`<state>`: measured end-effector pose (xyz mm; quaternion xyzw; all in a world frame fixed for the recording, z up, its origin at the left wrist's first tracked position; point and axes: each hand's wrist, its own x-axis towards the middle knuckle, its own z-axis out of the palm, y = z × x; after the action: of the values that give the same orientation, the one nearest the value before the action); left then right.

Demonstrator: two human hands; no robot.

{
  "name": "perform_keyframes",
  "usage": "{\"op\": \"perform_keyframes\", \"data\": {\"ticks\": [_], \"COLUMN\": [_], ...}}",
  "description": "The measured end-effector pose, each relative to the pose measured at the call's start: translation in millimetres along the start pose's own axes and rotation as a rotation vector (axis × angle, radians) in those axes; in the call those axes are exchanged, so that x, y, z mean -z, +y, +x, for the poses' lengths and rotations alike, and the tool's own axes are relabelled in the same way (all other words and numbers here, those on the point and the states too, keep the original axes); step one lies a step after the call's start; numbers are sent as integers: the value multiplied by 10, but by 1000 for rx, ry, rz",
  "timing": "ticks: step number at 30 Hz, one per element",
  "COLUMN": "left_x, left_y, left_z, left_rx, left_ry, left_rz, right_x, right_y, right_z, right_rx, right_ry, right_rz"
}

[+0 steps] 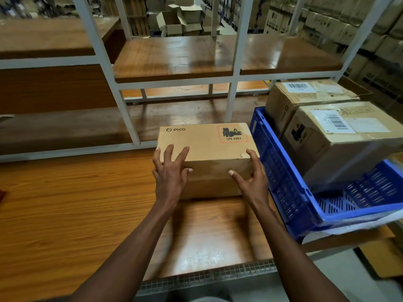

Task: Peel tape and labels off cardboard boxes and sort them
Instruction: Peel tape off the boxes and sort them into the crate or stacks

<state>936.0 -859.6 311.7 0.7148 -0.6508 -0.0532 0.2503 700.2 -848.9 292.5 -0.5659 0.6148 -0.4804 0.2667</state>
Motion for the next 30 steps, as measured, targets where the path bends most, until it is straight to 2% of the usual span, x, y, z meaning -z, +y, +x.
{"op": "perform_keyframes", "data": {"ticks": [2, 5, 11, 13, 17, 20, 24, 27, 30], "left_x": [39, 158, 364, 321, 66, -98, -289, -356, -378], "left_y": [-5, 6, 167, 156, 26, -65, -148, -158, -122], "left_z": [3, 55, 295, 374, 491, 482, 509, 615, 745], "left_rx": [-17, -53, -7, -4, -27, 3, 46, 46, 25], "left_ry": [49, 108, 75, 1, -192, -183, -223, -258, -290], "left_rz": [-54, -132, -137, -98, -3, -80, -97, -84, -2], "right_x": [-7, 82, 183, 133, -31, -174, -248, -280, -348], "right_y": [-77, -261, -565, -572, -427, -293, -236, -239, -368], "right_z": [37, 154, 443, 544, 724, 786, 789, 860, 922], "right_rx": [-28, -57, -94, -136, -178, -208, -254, -230, -140], "right_ry": [72, 133, 72, 38, -95, -221, -261, -335, -534], "right_rz": [-8, -158, -403, -416, -461, -464, -477, -617, -801]}}
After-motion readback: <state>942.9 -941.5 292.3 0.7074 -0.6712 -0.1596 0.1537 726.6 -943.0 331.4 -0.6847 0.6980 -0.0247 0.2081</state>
